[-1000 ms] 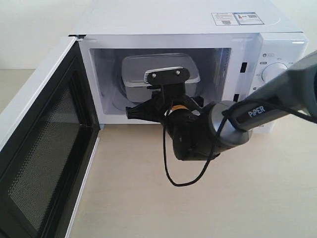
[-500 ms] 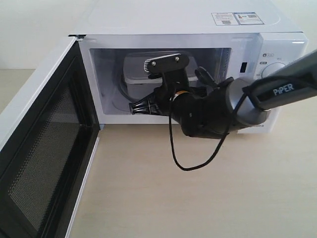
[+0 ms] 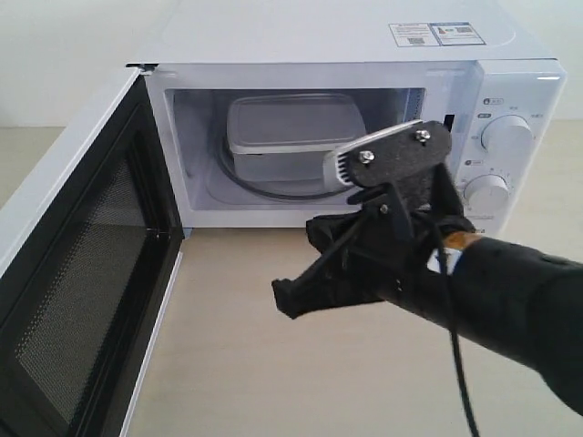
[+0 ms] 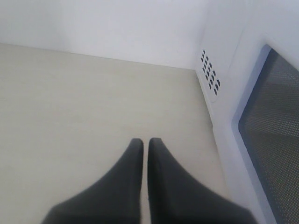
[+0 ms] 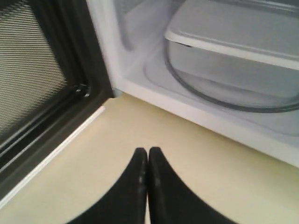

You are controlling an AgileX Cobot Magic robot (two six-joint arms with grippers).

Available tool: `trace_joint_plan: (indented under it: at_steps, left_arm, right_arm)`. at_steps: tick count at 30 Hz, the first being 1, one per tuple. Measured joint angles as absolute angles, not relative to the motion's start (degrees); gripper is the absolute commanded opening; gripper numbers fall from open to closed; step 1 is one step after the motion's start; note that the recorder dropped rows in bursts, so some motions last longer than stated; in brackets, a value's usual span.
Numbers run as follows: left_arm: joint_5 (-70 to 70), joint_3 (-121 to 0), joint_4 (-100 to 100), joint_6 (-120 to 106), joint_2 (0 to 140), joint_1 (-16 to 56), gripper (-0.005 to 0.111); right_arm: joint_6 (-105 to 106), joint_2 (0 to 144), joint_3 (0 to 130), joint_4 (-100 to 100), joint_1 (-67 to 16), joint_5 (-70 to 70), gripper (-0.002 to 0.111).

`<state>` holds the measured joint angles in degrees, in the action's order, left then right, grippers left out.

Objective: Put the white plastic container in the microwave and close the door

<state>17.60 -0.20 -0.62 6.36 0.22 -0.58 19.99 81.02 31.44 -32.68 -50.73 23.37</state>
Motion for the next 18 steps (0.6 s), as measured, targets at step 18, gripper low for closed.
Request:
trace_joint_plan:
  at_steps: [18]
  left_arm:
    - [17.6,-0.2,-0.6,6.4,0.2,-0.6,0.004]
  right_arm:
    - [9.9,38.4,25.6,-32.6,-60.5,-2.2,0.000]
